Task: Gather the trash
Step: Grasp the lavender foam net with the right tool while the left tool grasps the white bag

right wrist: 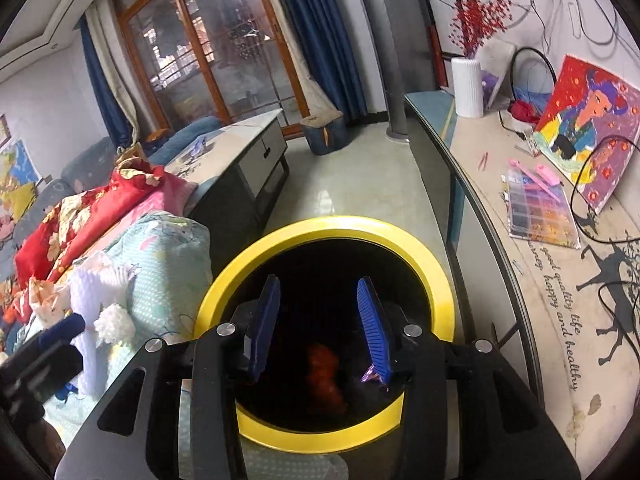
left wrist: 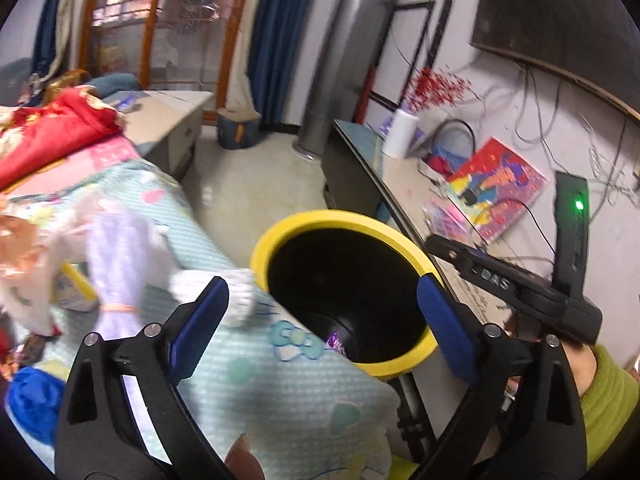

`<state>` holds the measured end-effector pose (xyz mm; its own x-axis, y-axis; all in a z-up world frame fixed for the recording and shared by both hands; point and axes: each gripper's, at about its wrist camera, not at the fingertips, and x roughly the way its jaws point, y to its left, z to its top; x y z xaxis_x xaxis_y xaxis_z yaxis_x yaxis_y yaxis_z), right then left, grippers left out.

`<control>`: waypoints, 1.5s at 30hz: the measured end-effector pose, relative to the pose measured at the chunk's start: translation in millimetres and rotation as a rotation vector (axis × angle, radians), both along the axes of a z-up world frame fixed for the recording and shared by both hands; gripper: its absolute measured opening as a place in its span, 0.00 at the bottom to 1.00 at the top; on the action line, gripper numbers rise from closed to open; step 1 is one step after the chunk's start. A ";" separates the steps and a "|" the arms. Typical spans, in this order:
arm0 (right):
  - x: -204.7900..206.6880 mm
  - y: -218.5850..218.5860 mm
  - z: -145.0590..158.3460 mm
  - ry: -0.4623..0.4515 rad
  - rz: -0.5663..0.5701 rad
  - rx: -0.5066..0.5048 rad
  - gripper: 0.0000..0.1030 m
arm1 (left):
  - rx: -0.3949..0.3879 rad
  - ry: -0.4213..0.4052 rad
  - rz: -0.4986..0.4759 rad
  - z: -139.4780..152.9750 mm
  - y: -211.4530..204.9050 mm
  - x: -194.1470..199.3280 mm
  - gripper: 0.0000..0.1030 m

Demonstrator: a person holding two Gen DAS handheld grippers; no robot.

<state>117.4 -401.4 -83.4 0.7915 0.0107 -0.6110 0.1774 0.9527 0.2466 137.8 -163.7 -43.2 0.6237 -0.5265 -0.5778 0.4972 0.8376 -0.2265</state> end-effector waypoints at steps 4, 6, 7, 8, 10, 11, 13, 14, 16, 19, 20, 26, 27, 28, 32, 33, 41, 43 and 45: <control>-5.8 20.6 12.5 -0.033 0.049 -0.014 0.43 | -0.008 -0.038 0.061 10.8 20.6 -5.0 0.85; -8.8 31.6 19.6 -0.051 0.080 -0.022 0.44 | -0.013 -0.052 0.093 15.6 30.9 -7.0 0.86; -9.7 37.2 22.8 -0.057 0.091 -0.024 0.45 | -0.016 -0.057 0.102 17.2 35.5 -7.7 0.86; -11.0 43.5 26.2 -0.064 0.106 -0.025 0.46 | -0.019 -0.065 0.115 19.4 40.1 -9.0 0.86; -13.2 55.3 32.6 -0.077 0.138 -0.029 0.47 | -0.020 -0.078 0.136 23.8 46.2 -10.3 0.86; -13.9 59.8 35.3 -0.082 0.148 -0.031 0.47 | -0.021 -0.084 0.149 26.3 50.1 -10.9 0.86; -15.7 70.4 40.6 -0.092 0.177 -0.034 0.47 | -0.030 -0.088 0.168 29.5 57.5 -11.7 0.86; -16.5 75.8 43.0 -0.096 0.190 -0.036 0.47 | -0.035 -0.092 0.178 30.9 62.0 -12.5 0.86; -17.4 85.3 46.1 -0.101 0.215 -0.040 0.48 | -0.040 -0.105 0.197 34.0 69.2 -14.9 0.86; -18.5 100.0 51.0 -0.107 0.251 -0.049 0.49 | -0.049 -0.119 0.224 38.7 79.9 -17.3 0.86; -19.2 103.6 51.9 -0.109 0.260 -0.050 0.49 | -0.052 -0.123 0.234 39.9 83.4 -18.2 0.86; -22.2 128.5 55.1 -0.113 0.326 -0.065 0.52 | -0.067 -0.138 0.278 45.0 101.3 -20.7 0.86; -23.3 131.4 54.7 -0.113 0.334 -0.066 0.52 | -0.070 -0.139 0.284 45.5 104.3 -21.1 0.86; -23.4 136.8 54.9 -0.111 0.348 -0.068 0.52 | -0.073 -0.141 0.293 46.1 107.9 -21.6 0.86; -24.7 153.3 55.0 -0.106 0.392 -0.078 0.54 | -0.082 -0.144 0.323 48.3 122.0 -22.1 0.86; -25.0 157.9 54.7 -0.105 0.403 -0.080 0.54 | -0.085 -0.145 0.333 48.9 126.1 -22.7 0.86; -26.6 195.3 54.9 -0.099 0.491 -0.102 0.56 | -0.105 -0.151 0.406 53.3 153.8 -23.0 0.86; -25.9 204.4 53.8 -0.092 0.514 -0.105 0.57 | -0.108 -0.151 0.422 54.0 161.8 -23.5 0.86; -25.7 214.4 52.4 -0.088 0.529 -0.111 0.57 | -0.110 -0.146 0.438 53.6 171.1 -23.9 0.86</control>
<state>91.7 -186.9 -31.0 0.7436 0.3606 -0.5631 -0.3499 0.9275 0.1318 114.0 7.4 10.4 0.8713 -0.2487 -0.4230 0.1353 0.9504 -0.2801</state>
